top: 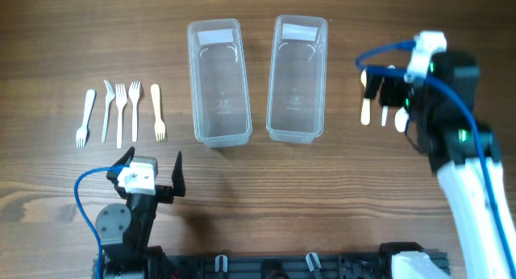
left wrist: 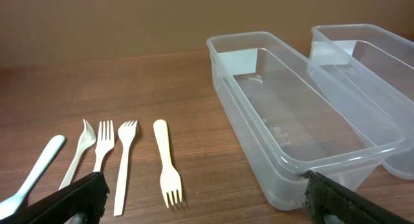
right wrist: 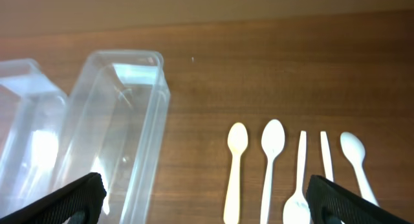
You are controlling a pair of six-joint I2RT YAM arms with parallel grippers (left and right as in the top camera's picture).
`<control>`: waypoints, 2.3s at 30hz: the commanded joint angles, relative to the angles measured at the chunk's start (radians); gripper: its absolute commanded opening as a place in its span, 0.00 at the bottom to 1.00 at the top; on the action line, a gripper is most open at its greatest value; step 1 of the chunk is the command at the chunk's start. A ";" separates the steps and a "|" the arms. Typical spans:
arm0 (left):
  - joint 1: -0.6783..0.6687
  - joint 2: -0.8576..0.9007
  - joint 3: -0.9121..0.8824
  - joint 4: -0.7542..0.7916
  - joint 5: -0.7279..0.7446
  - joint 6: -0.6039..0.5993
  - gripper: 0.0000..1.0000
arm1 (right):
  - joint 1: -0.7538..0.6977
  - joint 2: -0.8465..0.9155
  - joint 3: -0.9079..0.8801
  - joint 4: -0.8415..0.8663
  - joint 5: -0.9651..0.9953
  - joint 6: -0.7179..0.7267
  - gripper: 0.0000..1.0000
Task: Pack container
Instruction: 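Move right gripper over the white spoon and grasp it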
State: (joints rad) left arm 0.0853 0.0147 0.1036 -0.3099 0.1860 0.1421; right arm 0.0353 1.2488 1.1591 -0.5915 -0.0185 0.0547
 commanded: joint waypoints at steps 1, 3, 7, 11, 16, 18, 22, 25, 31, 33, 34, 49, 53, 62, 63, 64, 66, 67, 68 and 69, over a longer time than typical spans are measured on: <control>-0.005 -0.008 -0.008 0.004 0.019 0.019 1.00 | -0.005 0.093 0.080 -0.007 0.014 -0.167 1.00; -0.005 -0.008 -0.008 0.004 0.019 0.019 1.00 | -0.005 0.108 0.080 0.000 0.035 -0.172 1.00; -0.005 -0.008 -0.008 0.004 0.019 0.019 1.00 | -0.005 0.113 0.080 -0.048 0.187 -0.188 1.00; -0.005 -0.008 -0.008 0.004 0.019 0.019 1.00 | -0.014 0.122 0.078 -0.085 0.244 -0.241 0.83; -0.005 -0.008 -0.008 0.004 0.019 0.019 1.00 | -0.032 0.189 0.078 -0.111 0.230 -0.261 0.51; -0.005 -0.008 -0.008 0.004 0.019 0.019 1.00 | -0.037 0.236 0.078 -0.113 0.221 -0.255 0.49; -0.005 -0.008 -0.008 0.004 0.019 0.019 1.00 | -0.039 0.327 0.078 -0.108 0.221 -0.232 0.50; -0.005 -0.008 -0.008 0.004 0.019 0.019 1.00 | -0.053 0.406 0.078 -0.082 0.201 -0.206 0.56; -0.005 -0.008 -0.008 0.004 0.019 0.019 1.00 | -0.116 0.489 0.078 -0.045 0.158 -0.158 0.54; -0.005 -0.008 -0.008 0.004 0.019 0.019 1.00 | -0.143 0.503 0.078 -0.032 0.110 -0.158 0.51; -0.005 -0.008 -0.008 0.004 0.019 0.019 1.00 | -0.158 0.512 0.078 -0.021 0.076 -0.157 0.49; -0.005 -0.008 -0.008 0.004 0.019 0.019 1.00 | -0.190 0.652 0.077 0.106 -0.019 -0.148 0.42; -0.005 -0.008 -0.008 0.004 0.019 0.019 1.00 | -0.190 0.703 0.077 0.129 -0.020 -0.148 0.42; -0.005 -0.008 -0.008 0.004 0.019 0.019 1.00 | -0.192 0.769 0.077 0.181 -0.001 -0.130 0.40; -0.005 -0.008 -0.008 0.004 0.019 0.019 1.00 | -0.192 0.771 0.077 0.183 -0.001 -0.130 0.36; -0.005 -0.008 -0.008 0.004 0.019 0.019 1.00 | -0.192 0.773 0.077 0.183 -0.001 -0.130 0.25; -0.005 -0.008 -0.008 0.004 0.019 0.019 1.00 | -0.192 0.775 0.077 0.183 -0.001 -0.130 0.09; -0.005 -0.008 -0.008 0.004 0.019 0.019 1.00 | -0.192 0.775 0.077 0.181 -0.001 -0.129 0.04; -0.005 -0.008 -0.008 0.004 0.019 0.019 1.00 | -0.192 0.775 0.077 0.179 -0.001 -0.127 0.04; -0.005 -0.008 -0.008 0.004 0.019 0.019 1.00 | -0.192 0.775 0.077 0.171 -0.001 -0.122 0.04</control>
State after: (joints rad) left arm 0.0853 0.0147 0.1036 -0.3096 0.1856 0.1452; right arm -0.1562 1.9930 1.2213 -0.4084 -0.0185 -0.0826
